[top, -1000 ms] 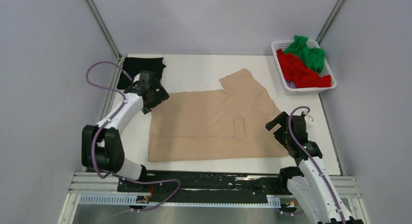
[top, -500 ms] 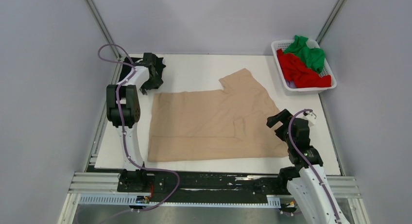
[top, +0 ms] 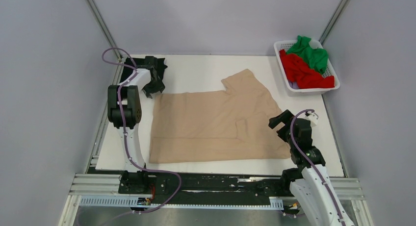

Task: Fold and stack the t-shirts
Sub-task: Grab the side of the flattened tshirt furthest away from the robot with both arms

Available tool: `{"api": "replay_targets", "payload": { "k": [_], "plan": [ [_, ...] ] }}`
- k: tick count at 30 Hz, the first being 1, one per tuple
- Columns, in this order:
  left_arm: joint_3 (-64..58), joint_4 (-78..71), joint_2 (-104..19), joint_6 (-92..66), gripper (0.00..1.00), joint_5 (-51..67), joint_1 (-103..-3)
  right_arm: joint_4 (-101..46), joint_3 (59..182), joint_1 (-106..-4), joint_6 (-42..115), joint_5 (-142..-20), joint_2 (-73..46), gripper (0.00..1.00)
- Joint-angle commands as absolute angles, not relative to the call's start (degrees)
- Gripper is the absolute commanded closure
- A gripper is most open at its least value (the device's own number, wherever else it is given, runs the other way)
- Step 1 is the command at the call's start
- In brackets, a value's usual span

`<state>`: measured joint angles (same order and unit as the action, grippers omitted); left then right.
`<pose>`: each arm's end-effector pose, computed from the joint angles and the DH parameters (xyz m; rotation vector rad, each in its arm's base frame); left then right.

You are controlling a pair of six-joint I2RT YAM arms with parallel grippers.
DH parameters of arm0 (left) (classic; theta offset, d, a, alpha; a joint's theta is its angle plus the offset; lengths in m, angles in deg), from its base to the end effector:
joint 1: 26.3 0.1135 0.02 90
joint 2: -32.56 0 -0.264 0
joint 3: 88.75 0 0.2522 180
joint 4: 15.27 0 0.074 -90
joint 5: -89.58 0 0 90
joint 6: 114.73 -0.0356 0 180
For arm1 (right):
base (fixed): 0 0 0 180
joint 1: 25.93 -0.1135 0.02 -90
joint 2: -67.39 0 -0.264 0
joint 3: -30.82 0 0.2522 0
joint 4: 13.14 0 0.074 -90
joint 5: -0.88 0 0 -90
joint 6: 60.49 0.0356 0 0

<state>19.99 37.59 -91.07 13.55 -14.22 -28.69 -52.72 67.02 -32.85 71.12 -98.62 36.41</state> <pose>0.4510 -0.0103 0.1680 -0.8908 2.5425 0.1216 0.1346 0.0104 0.2108 0.7395 2.0479 0.3069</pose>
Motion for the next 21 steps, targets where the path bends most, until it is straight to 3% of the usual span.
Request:
{"api": "replay_targets", "payload": {
  "k": [1, 12, 21],
  "plan": [
    [16.1, 36.0, -89.2, 14.0, 0.36, -9.8, -29.3, -50.0, 67.0, -32.6, 69.8, -98.8, 36.9, 0.00],
    [13.5, 36.4, -88.2, 13.5, 0.49, -10.1, -31.4, -50.0, 66.9, -32.6, 69.8, -98.8, 36.7, 0.00],
    [14.6, 38.8, -89.4, 14.1, 0.75, -13.2, -32.5, -50.0, 66.7, -32.6, 69.9, -99.5, 36.6, 0.00]
  ]
}}
